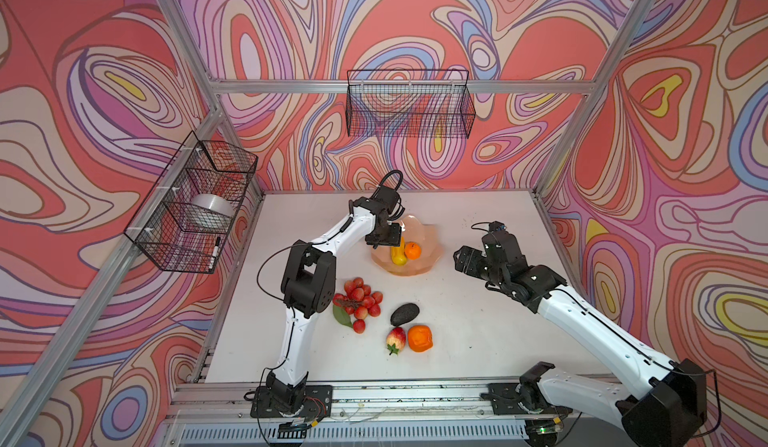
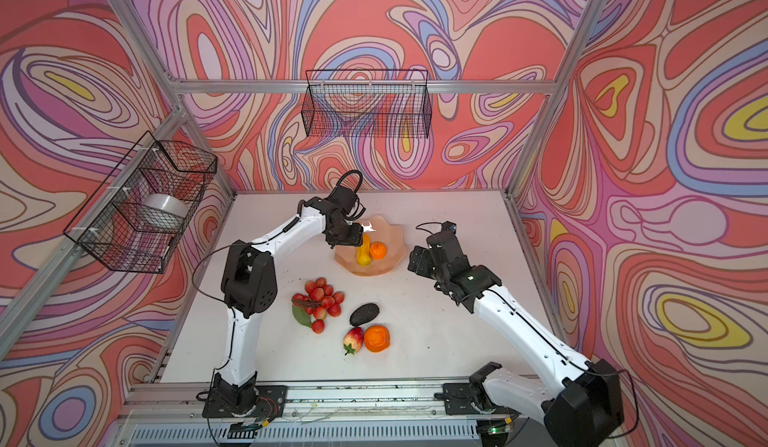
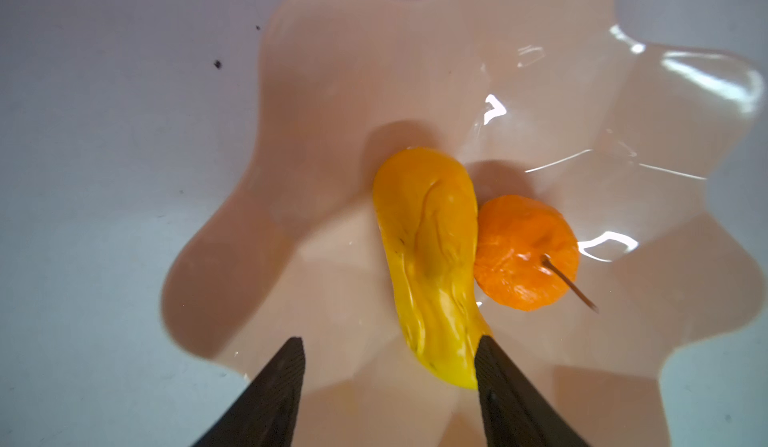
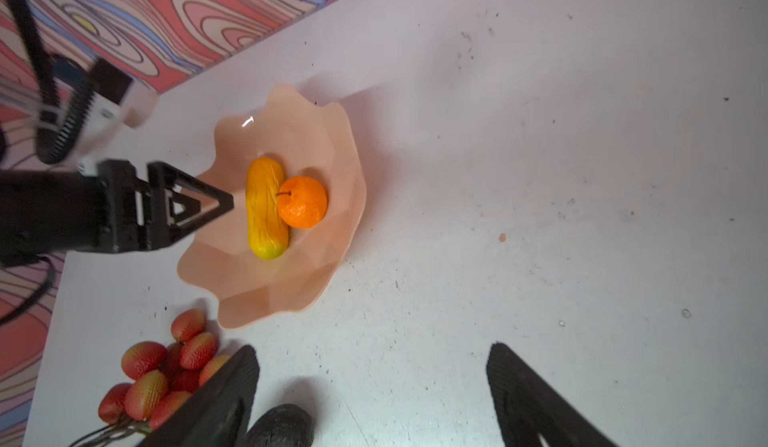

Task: Place and organize the fake fruits in the fruit bowl
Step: 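Grasp the orange persimmon with the right gripper while the left gripper withdraws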

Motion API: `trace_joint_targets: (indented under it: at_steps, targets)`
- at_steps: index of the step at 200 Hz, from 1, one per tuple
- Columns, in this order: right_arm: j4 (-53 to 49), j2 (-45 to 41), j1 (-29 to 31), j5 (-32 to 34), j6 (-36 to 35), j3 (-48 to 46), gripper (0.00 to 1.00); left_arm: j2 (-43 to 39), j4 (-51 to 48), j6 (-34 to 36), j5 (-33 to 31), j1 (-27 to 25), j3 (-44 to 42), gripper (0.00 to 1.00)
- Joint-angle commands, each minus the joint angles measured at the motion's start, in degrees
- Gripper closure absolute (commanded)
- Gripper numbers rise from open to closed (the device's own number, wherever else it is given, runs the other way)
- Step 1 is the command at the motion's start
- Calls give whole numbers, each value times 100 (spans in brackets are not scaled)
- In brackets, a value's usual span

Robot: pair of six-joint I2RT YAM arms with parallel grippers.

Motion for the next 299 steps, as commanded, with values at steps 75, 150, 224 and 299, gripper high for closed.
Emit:
trace_joint_targets:
  at_steps: [75, 150, 224, 299]
  targets:
    - [-1257, 1350, 3476, 689, 1863, 386, 12, -6084, 2810, -373, -2388, 57, -5059, 9]
    - [-1502, 2365, 3720, 631, 2364, 535, 18, -7724, 2287, -1159, -2737, 75, -6223, 6]
    - [-1431, 2440, 3834, 802, 2833, 387, 57, -7508, 2311, -1241, -2414, 78, -6318, 7]
    - [-1923, 134, 3813, 1906, 2645, 661, 62, -7500, 2620, -1211, -1834, 76, -6452, 7]
